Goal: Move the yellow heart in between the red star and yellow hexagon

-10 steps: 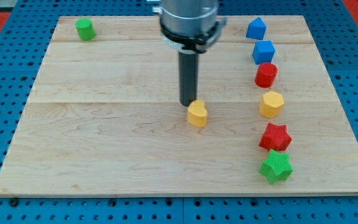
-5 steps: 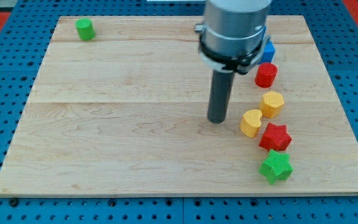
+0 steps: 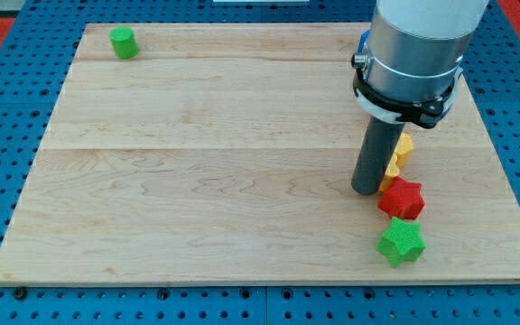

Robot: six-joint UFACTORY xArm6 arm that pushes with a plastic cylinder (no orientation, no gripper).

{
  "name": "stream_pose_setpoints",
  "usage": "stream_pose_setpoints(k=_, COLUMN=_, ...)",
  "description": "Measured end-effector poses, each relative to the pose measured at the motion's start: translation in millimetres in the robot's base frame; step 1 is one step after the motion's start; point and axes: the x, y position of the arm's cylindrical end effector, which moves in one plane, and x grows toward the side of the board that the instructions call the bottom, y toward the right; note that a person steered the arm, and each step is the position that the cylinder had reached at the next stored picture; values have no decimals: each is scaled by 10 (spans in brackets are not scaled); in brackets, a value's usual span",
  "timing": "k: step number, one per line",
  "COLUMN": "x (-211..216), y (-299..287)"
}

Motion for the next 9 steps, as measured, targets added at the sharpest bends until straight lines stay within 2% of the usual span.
stream_pose_setpoints(k=5, x=32, y=4)
stream_pose_setpoints(k=6, x=-134, y=-230)
stream_pose_setpoints(k=9, x=-179, y=40)
